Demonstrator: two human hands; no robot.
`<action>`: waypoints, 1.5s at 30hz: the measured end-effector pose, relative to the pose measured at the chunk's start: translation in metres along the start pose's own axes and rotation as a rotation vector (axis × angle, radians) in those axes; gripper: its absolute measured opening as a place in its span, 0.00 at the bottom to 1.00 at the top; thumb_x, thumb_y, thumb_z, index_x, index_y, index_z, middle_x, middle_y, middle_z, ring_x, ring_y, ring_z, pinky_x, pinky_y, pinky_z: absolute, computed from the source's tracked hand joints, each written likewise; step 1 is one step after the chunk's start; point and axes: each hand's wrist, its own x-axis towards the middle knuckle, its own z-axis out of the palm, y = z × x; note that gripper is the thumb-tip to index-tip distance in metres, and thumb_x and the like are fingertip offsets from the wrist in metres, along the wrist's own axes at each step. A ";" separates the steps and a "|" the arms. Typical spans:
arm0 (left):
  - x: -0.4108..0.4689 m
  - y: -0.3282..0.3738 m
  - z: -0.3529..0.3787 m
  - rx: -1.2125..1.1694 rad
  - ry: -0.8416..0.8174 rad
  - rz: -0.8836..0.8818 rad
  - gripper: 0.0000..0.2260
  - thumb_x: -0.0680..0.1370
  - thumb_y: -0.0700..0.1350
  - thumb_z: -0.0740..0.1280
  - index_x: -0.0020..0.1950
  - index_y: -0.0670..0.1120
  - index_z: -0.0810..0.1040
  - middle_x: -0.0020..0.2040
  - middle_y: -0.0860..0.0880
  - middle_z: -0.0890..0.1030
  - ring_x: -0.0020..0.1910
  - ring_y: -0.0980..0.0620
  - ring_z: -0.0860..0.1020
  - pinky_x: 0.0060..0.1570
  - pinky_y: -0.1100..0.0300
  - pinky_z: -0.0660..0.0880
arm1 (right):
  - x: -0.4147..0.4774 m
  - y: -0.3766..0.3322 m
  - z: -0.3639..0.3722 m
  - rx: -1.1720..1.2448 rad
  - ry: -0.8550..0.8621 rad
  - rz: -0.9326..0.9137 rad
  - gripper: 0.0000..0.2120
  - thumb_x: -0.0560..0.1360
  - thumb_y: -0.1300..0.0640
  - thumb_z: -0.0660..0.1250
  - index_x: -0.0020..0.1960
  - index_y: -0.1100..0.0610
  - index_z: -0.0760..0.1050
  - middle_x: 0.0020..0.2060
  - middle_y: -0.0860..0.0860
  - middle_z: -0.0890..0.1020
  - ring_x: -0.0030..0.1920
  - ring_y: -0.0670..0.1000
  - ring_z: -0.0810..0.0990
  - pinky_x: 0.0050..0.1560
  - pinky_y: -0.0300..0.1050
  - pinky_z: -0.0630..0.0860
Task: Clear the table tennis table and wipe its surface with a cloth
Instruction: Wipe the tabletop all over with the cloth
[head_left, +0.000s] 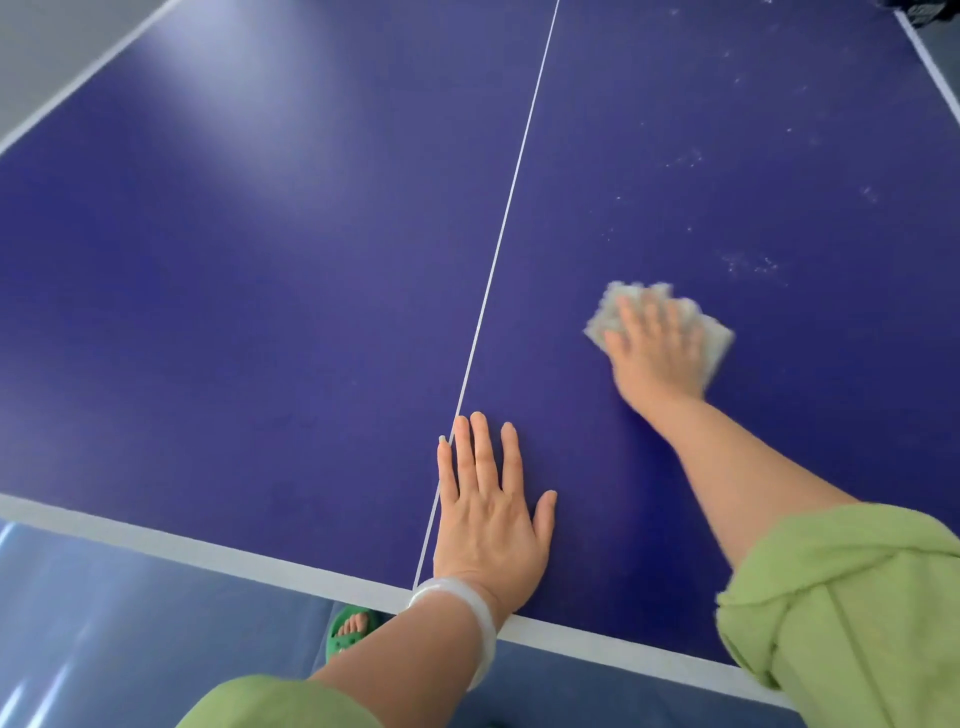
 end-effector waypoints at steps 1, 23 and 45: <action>0.000 -0.001 0.000 0.004 -0.004 0.002 0.33 0.81 0.61 0.44 0.80 0.42 0.48 0.79 0.35 0.47 0.78 0.36 0.41 0.76 0.39 0.43 | -0.006 0.026 -0.003 0.040 -0.008 0.178 0.27 0.83 0.45 0.40 0.81 0.50 0.44 0.80 0.52 0.46 0.79 0.56 0.43 0.77 0.60 0.44; 0.001 0.001 0.004 0.051 0.029 -0.021 0.35 0.79 0.62 0.39 0.80 0.42 0.52 0.79 0.36 0.51 0.79 0.37 0.47 0.76 0.42 0.44 | -0.209 0.013 0.019 0.075 0.035 -0.005 0.28 0.83 0.44 0.43 0.81 0.51 0.47 0.80 0.53 0.48 0.80 0.57 0.45 0.78 0.62 0.46; 0.000 0.003 0.003 0.016 0.057 -0.025 0.33 0.80 0.61 0.44 0.80 0.42 0.52 0.79 0.36 0.52 0.79 0.37 0.46 0.76 0.42 0.43 | -0.270 0.122 0.017 0.004 -0.020 0.180 0.31 0.81 0.41 0.36 0.81 0.50 0.49 0.80 0.53 0.52 0.80 0.57 0.49 0.78 0.62 0.50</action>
